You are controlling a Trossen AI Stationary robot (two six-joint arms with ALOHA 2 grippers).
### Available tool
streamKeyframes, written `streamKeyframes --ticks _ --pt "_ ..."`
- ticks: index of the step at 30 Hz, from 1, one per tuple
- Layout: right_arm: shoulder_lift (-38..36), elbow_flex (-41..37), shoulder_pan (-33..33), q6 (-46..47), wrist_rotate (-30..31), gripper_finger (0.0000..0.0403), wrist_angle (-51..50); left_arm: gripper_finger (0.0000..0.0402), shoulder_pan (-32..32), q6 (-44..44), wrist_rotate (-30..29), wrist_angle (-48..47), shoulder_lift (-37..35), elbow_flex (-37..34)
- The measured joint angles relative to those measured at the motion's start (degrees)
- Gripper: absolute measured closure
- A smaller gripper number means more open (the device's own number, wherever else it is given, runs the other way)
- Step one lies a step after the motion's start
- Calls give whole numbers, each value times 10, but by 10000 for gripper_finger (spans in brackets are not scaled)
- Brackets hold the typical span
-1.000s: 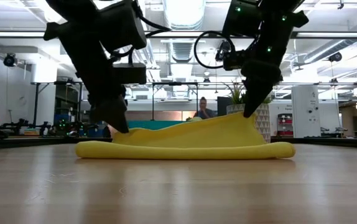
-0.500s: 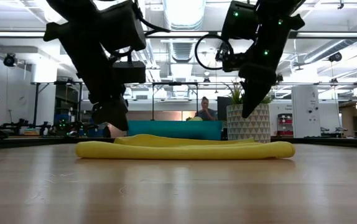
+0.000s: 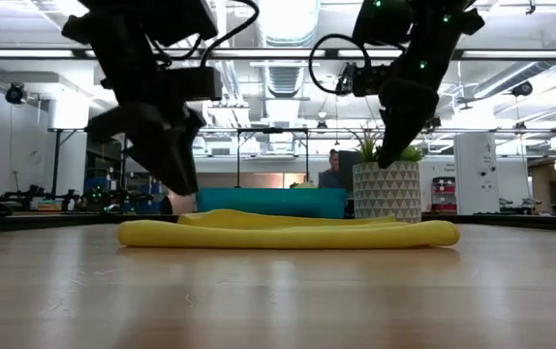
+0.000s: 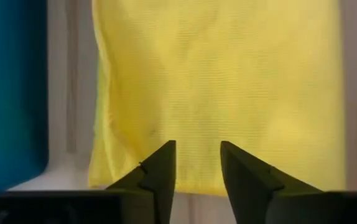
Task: Fold microfiber towels
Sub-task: Fold the yellow microfiber cloth
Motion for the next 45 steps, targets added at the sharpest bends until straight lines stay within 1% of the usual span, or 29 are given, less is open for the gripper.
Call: streamKeyframes --ticks 2,4,7,9,13,17,19,20,21,24,25,26,28,33,35,40,41,43,45 --pt "-3 -1 5 0 0 332 2 306 5 -2 -2 29 3 -18" --pt "-6 -1 8 0 0 338 5 322 8 -4 -21 76 11 -42" --pt "-6 -2 10 0 0 345 6 343 11 -14 -94 127 18 -75" --pt "-6 -2 12 0 0 349 5 354 18 -19 -130 130 19 -86" --pt "-6 -2 12 9 0 351 3 370 24 -34 -173 134 17 -92" --pt "-6 -2 12 24 0 347 1 380 24 -30 -186 133 9 -88" --pt "-6 -2 12 31 -6 343 0 382 24 -29 -180 131 4 -86" --pt "-6 -2 12 31 -13 341 -1 382 24 -27 -167 132 2 -86" --pt "-6 -2 12 31 -21 339 -1 382 23 -21 -143 135 0 -85" --pt "-6 -2 14 31 -33 334 -1 382 22 -14 -45 137 0 -88" --pt "-6 -2 15 31 -34 332 -1 382 22 -15 -22 140 0 -92" --pt "-6 -2 15 31 -35 331 -1 382 22 -17 -17 149 2 -97" --pt "-6 -2 15 30 -35 328 0 382 23 -22 -44 171 5 -112" --pt "-6 -2 15 30 -35 330 3 382 26 -35 -180 180 8 -125" --pt "-6 -2 15 30 -35 332 2 382 28 -34 -206 180 8 -124" --pt "-6 -2 15 30 -37 328 -1 382 27 -34 -205 180 3 -117" --pt "-6 -2 15 30 -39 327 -1 382 26 -34 -198 179 1 -115" --pt "-6 -2 15 30 -42 323 -1 382 24 -21 -154 182 -5 -111" --pt "-7 -2 15 30 -43 321 -1 382 23 -5 -82 182 -8 -111"
